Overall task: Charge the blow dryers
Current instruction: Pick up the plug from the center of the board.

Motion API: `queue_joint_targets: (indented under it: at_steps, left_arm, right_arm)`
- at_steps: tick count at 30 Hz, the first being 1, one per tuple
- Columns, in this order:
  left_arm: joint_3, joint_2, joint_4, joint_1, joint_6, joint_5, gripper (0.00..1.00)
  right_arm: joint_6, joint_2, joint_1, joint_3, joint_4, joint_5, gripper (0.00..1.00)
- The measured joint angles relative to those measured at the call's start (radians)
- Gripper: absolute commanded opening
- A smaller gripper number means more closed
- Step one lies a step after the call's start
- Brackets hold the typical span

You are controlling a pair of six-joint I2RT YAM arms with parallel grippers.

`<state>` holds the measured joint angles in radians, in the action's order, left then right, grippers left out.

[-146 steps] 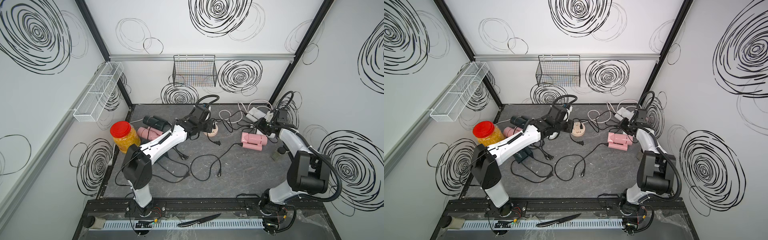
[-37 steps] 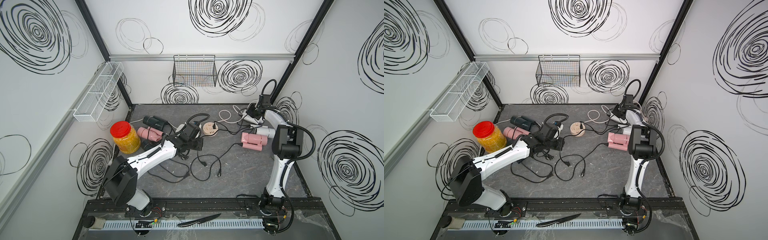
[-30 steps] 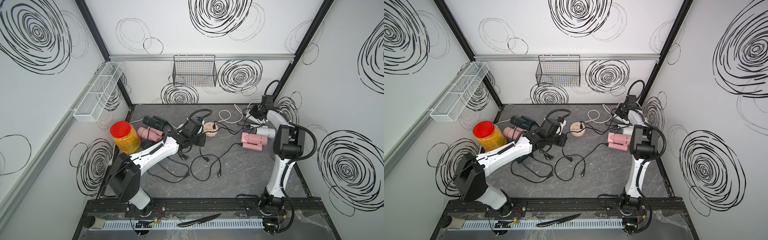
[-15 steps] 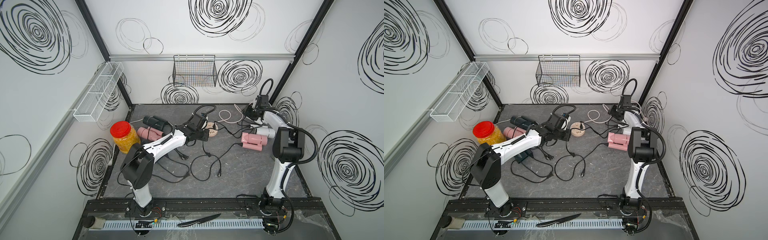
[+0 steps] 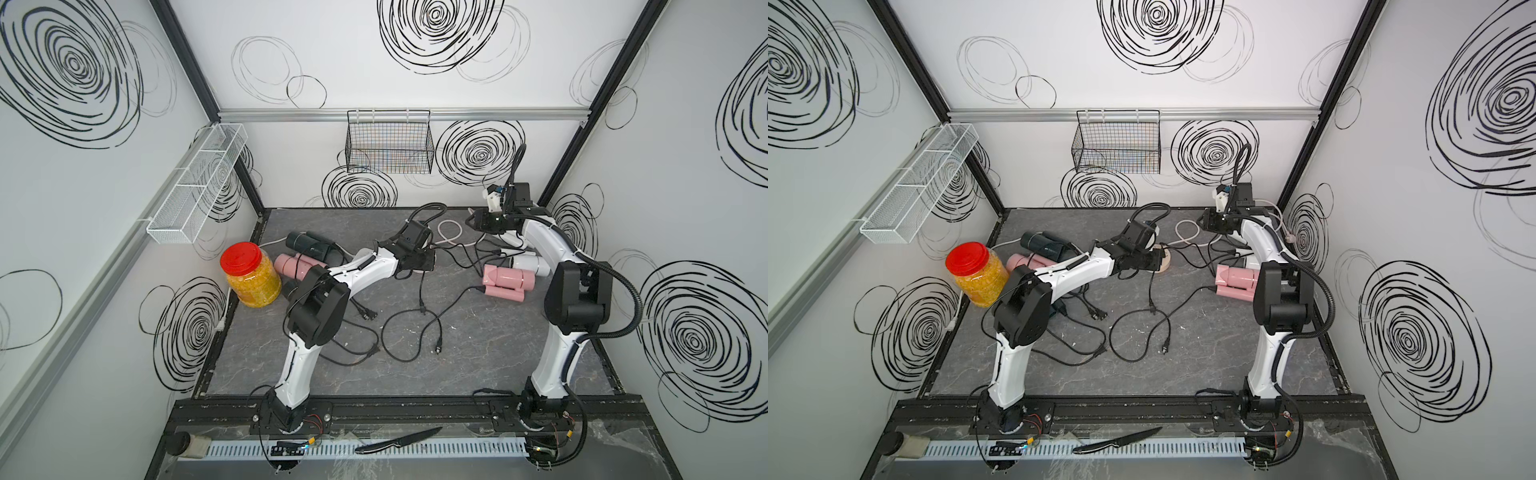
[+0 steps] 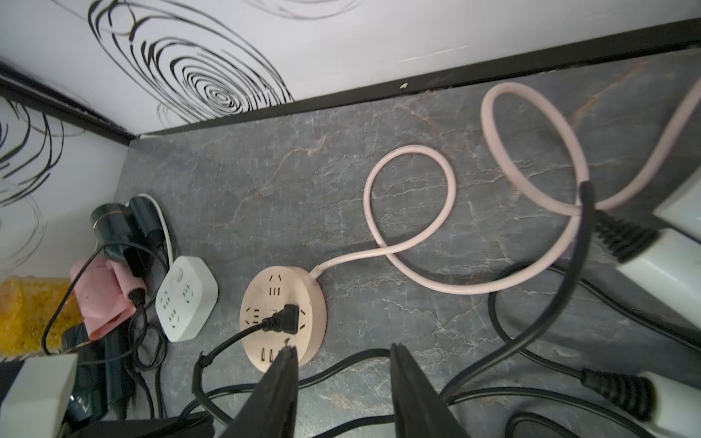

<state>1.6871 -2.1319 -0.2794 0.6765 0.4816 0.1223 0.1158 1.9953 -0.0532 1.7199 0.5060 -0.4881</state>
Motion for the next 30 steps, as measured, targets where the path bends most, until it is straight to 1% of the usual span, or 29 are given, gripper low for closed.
queue_joint_targets:
  at_steps: [2,5,7,9,11,15,20,23,30]
  left_arm:
    - [0.019,-0.028,0.01,0.004,0.0,0.022,0.07]
    - [0.051,-0.065,0.014,0.005,-0.002,0.051,0.07]
    - [0.067,-0.084,0.019,0.005,-0.002,0.061,0.07]
    - [0.074,-0.093,0.024,0.005,-0.001,0.064,0.07]
    - [0.074,-0.098,0.031,0.005,-0.001,0.064,0.06]
    - [0.074,-0.101,0.05,0.006,-0.001,0.063,0.06]
    - [0.074,-0.101,0.075,0.006,-0.001,0.062,0.07]
    - [0.073,-0.101,0.09,0.008,-0.001,0.063,0.07]
    - [0.054,-0.101,0.125,0.011,-0.001,0.064,0.08]
  right_arm:
    - [-0.04,0.024,0.001,0.011,0.027,-0.017,0.46]
    - [-0.089,0.053,-0.003,0.022,0.072,-0.011,0.47]
    - [-0.096,0.066,-0.004,0.021,0.094,-0.005,0.47]
    - [-0.081,0.066,-0.006,0.009,0.093,-0.006,0.51]
    - [-0.03,0.056,-0.006,-0.023,0.066,-0.013,0.51]
    - [0.119,0.012,-0.006,-0.128,-0.013,-0.042,0.51]
    - [0.307,-0.035,-0.006,-0.231,-0.127,-0.111,0.54]
    - [0.399,-0.04,-0.005,-0.271,-0.194,-0.139,0.57]
    - [0.596,-0.04,0.007,-0.391,-0.38,-0.201,0.57]
